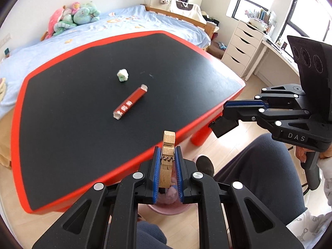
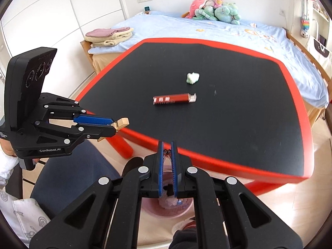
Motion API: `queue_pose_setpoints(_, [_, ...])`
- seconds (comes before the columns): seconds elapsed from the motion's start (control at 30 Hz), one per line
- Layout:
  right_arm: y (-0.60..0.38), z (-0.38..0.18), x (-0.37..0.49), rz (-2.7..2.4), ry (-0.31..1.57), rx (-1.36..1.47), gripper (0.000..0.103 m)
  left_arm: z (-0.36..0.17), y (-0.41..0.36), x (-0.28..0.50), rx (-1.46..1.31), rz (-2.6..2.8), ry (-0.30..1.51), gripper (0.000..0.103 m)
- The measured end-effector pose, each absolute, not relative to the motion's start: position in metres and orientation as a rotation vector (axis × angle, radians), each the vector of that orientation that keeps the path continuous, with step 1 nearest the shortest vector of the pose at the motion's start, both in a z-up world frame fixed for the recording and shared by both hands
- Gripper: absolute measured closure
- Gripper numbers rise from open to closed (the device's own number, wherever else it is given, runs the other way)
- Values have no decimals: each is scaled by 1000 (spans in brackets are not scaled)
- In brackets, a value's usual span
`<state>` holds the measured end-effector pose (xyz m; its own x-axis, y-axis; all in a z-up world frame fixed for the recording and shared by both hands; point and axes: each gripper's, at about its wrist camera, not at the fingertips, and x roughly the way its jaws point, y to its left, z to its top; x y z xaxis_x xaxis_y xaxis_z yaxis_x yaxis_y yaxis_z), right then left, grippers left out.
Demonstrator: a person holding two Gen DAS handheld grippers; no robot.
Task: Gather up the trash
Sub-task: 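Carry the tan clip and black clip over the pink wastebasket, then open both tools to drop the clips into the wastebasket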
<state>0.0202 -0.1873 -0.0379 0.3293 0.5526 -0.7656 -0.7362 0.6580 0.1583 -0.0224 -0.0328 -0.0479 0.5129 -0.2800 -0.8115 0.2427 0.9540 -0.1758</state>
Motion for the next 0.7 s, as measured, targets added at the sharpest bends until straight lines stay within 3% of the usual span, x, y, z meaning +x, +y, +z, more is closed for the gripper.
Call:
queue_pose_setpoints(0.57, [-194, -57, -2, 896, 962, -186, 96, -62, -50, -43, -67, -356, 1018, 89])
queue_pose_setpoints(0.63, [-193, -59, 0, 896, 973, -193, 92, -63, -52, -44, -64, -357, 1019, 82])
queue_pose_setpoints(0.67, [-193, -60, 0, 887, 975, -199, 87, -64, -51, -43, -64, -349, 1023, 69])
queue_pose_setpoints(0.7, [-193, -62, 1, 876, 976, -210, 65, -65, -50, -42, -66, -344, 1024, 52])
